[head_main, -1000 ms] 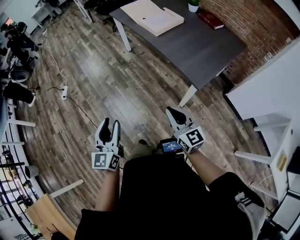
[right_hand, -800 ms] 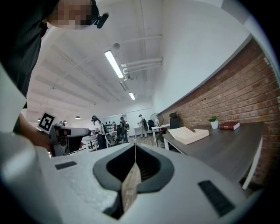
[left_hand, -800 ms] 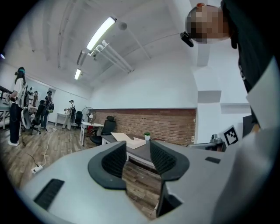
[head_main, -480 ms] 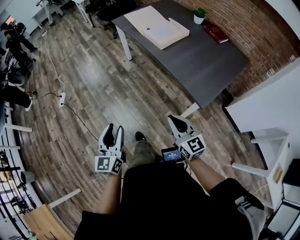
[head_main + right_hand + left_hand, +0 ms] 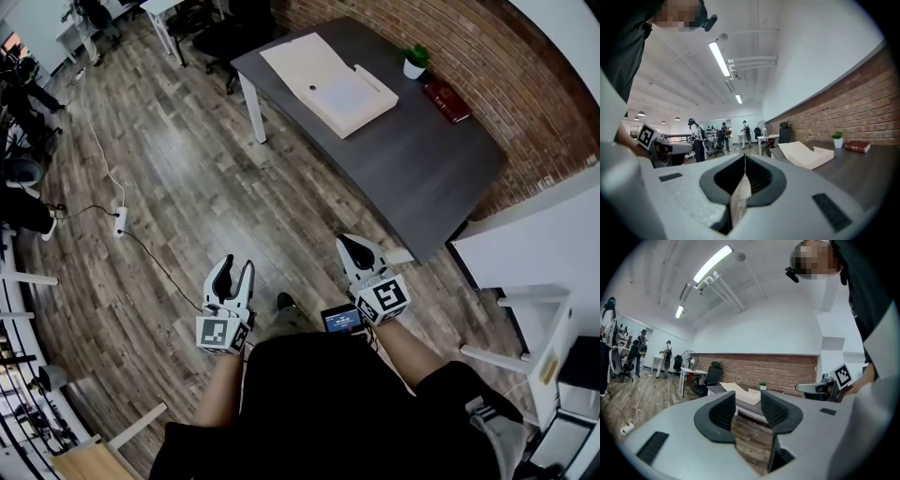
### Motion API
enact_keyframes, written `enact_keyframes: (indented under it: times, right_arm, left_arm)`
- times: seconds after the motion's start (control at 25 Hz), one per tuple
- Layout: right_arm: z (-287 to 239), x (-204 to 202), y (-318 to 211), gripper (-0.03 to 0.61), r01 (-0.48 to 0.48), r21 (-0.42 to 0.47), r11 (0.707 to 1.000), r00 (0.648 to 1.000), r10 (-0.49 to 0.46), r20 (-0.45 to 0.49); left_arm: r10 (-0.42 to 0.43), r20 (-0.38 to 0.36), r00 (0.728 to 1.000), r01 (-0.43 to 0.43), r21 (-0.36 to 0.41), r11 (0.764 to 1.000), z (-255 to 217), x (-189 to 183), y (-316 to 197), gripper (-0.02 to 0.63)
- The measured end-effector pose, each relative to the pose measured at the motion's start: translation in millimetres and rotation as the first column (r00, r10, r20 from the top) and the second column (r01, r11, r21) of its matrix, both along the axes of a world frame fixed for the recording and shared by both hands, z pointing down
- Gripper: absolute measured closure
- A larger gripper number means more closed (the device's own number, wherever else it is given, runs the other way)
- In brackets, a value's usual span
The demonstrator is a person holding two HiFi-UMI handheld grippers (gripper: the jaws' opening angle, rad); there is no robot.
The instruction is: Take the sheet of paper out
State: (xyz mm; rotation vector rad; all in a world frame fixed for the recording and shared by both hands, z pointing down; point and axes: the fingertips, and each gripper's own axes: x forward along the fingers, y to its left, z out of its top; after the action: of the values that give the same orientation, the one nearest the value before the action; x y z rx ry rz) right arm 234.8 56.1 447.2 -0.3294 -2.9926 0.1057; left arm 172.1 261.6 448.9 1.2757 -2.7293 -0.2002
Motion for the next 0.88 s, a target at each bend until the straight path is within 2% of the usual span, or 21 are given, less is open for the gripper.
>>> enact_keyframes:
  times: [0.16,0.36,0.68,0.88]
  right_arm:
    - [-3.2,-55.5,8.0,0.571,-0.005,0.004,1.000,1.000,0.005,0.001]
    - [-5.5,-105.9,17.1,0.571,-0.009,0.016,1.000,1.000,0.009,0.001]
    - [7.3,-182.8,12.1,0.571,-0.008,-0.007,1.000,1.000,0.008,-0.010]
    - [14.7,-243.8,-1.7,0.571,-0.003,-0.028,1.000,1.000,0.003,0.002]
  left_arm:
    - [-0.019,0.012,1.000,0.018,0.030,0.999,-3.3,-59.2,13.8,0.462]
    - [-0.048,0.006,0.999,0.047,0.062,0.997,-2.2,-115.4,32.9,0.469]
    - [-0.065,0.008,0.998,0.065,0.066,0.996,4.8,-193.8,29.5,0.476]
    - [-0.091,0.011,0.996,0.091,0.050,0.995,5.8,-257.7,21.9,0.476]
